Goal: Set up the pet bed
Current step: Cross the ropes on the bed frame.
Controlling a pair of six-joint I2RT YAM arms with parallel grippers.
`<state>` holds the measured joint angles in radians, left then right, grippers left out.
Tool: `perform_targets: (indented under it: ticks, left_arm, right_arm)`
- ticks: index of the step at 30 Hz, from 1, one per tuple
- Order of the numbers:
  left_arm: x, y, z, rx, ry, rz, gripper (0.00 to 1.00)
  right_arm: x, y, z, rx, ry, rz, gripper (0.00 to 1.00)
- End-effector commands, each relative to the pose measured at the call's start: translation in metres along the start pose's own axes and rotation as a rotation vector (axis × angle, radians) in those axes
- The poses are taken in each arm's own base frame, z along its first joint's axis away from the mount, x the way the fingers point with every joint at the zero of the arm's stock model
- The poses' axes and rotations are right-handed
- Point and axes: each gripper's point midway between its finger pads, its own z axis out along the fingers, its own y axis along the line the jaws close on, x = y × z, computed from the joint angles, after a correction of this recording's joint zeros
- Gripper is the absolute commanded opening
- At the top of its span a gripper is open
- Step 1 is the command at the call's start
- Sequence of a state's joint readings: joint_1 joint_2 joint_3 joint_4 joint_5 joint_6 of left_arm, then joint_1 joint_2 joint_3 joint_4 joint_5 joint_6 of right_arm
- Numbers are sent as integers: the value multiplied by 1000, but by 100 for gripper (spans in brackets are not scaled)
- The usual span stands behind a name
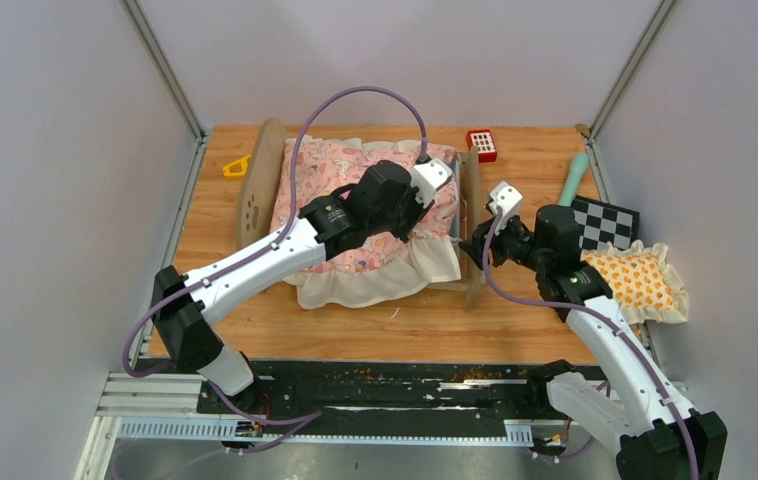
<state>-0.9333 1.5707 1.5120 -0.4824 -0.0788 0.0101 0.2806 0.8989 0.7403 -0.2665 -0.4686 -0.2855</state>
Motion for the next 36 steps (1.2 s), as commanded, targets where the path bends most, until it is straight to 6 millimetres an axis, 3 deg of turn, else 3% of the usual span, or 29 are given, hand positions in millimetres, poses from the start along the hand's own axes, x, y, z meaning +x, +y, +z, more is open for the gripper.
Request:
perform_targets:
  ticks: [1,18,26,32,36]
  left_arm:
    - [-18,3,-13,3,-63,6,0]
    - [-17,1,-12,12,-58,5,0]
    - [-17,1,-12,12,-57,9,0]
    - [-16,2,-12,8,-54,10,0]
    - [-16,2,-13,7,-55,8,0]
  right_arm:
    - [-23,-4,1,14,-69,-27,57]
    - [-3,-12,25,61,-30,-51,57]
    - [18,14,29,-83,46,-13,52]
    - [26,46,17,-198,63,50,43]
    - [29,57,9,-220,55,82,35]
